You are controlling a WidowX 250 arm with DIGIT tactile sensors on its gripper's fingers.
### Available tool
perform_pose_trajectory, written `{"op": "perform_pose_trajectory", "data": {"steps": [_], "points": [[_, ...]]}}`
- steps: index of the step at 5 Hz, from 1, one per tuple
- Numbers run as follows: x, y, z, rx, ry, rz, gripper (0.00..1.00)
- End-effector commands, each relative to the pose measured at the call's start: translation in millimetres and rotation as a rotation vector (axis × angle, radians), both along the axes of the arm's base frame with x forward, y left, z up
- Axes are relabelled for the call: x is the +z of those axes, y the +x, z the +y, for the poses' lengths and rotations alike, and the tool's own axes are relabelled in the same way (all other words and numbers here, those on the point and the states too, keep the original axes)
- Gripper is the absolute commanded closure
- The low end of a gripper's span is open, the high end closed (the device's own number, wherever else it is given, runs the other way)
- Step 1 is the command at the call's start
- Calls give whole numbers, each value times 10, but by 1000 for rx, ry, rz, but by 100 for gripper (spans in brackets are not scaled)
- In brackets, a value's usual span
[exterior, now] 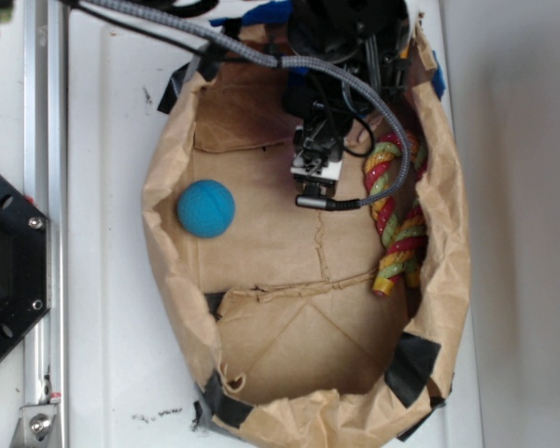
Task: Grab the blue block.
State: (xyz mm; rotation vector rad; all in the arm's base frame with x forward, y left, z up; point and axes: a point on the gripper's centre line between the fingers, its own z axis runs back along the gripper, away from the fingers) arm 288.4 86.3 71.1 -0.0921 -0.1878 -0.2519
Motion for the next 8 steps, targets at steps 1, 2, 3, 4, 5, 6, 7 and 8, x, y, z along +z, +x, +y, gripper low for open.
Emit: {"op": "perform_pose_trajectory", "data": {"steps": [1,2,3,4,5,6,7,8], "points": [[9,91,89,31,54,-83,0],[-39,51,-2,7,65,-85,0],[-52,34,-8,5,66,-86,0],[-46,60,-11,6,70,-88,0],[-23,102,120,45,81,-78,0],[-43,113,223,68,109,-71,0],[-55,97,260,68,148,-75,0],[-49,86,296,68,185,-90,0]]}}
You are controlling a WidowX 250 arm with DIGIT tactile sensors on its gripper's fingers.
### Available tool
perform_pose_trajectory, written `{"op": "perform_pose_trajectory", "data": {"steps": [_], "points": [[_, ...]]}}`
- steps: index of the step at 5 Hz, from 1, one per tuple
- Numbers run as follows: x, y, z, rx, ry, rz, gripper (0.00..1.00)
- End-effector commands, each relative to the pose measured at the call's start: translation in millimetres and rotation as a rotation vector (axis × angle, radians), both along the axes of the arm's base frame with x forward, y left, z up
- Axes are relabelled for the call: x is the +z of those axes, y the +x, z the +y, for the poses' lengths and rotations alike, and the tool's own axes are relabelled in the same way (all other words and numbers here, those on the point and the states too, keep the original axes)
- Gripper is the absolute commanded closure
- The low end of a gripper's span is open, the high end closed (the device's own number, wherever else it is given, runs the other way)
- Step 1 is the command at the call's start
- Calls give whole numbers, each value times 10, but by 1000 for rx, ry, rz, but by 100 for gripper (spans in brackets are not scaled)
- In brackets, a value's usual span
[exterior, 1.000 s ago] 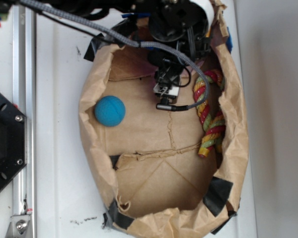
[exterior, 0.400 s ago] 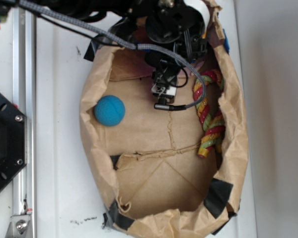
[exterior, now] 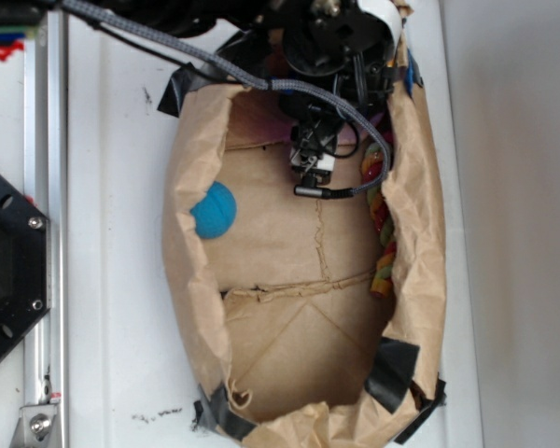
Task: Grab the blue block.
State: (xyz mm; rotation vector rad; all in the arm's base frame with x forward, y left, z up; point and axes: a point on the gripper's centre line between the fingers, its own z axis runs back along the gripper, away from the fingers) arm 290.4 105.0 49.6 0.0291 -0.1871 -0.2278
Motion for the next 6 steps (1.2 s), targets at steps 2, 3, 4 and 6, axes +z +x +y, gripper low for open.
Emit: {"op": "perform_pose_trajectory", "data": {"steps": [2,3,4,6], "points": [[27,223,197,61,86,-86,0],[-33,323,194,44,81,-78,0],[-99,351,101,0,67,-54,0],[-78,257,-28,-64,79,-67,0]]}}
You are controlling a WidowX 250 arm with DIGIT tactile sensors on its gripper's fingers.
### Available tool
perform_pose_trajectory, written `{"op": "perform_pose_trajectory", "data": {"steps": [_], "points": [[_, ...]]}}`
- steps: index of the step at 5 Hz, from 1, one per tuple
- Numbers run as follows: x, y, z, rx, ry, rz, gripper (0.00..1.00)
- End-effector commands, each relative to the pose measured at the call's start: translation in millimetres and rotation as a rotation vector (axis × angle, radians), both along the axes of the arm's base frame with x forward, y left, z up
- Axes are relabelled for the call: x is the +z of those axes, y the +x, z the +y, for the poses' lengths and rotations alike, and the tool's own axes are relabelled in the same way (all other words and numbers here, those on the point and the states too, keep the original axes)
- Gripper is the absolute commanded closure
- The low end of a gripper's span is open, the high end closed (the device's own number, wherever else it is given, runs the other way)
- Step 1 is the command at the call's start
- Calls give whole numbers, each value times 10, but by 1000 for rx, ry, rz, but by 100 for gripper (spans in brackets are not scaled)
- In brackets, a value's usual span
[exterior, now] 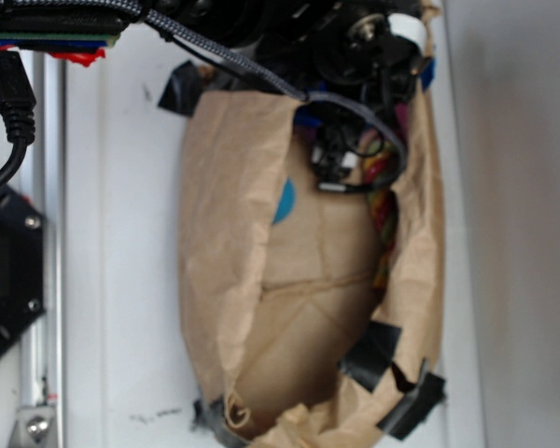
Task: Grab the blue block.
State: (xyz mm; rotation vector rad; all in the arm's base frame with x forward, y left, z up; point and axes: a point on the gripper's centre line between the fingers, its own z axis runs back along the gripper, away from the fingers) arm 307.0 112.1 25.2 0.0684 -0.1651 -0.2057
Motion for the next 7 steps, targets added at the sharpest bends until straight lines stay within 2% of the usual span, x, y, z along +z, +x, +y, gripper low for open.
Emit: {"op": "perform_pose_trajectory", "data": {"steps": [1,3,5,6,7], "points": [[207,71,-96,-80,17,-93,100],[288,40,-148,-111,39,-106,100],[401,-10,-239,-128,18,-103,100],[784,-207,-586,-149,17,-135,100],[1130,-309,-862,-129,4,-104,100]]}}
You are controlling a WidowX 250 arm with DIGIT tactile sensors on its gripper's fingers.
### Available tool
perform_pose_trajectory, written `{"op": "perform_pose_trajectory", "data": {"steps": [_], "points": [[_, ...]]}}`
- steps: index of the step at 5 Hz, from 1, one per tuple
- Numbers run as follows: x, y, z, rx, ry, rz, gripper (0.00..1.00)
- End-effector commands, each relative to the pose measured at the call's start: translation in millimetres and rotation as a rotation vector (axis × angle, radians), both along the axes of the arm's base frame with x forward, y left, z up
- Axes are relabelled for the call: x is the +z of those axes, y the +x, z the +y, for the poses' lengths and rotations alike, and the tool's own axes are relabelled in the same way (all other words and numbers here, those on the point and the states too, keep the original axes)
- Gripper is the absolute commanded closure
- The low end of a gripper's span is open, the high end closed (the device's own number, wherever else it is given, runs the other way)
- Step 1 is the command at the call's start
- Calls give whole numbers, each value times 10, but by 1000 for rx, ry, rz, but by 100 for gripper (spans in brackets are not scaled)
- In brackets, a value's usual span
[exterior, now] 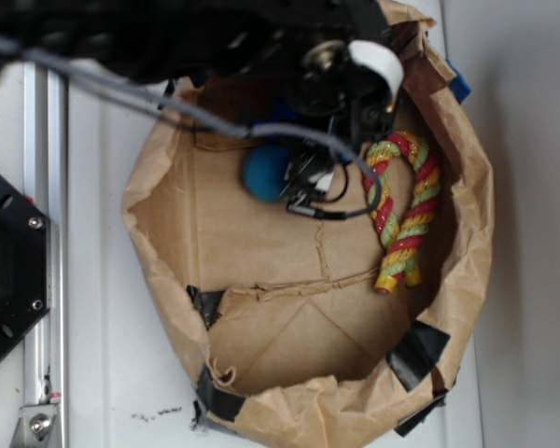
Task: Grab the blue block.
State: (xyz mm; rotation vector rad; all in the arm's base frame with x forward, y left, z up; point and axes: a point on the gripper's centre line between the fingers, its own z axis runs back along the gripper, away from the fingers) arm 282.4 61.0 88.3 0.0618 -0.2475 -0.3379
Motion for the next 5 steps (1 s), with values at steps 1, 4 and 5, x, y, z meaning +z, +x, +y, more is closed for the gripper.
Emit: {"op": "perform_pose_trajectory", "data": {"steps": [1,4,5], "points": [[690,-102,-388,173,6,66,100],[1086,-23,-141,435,-115,139,100],[1109,36,-158,431,-87,104,100]]}}
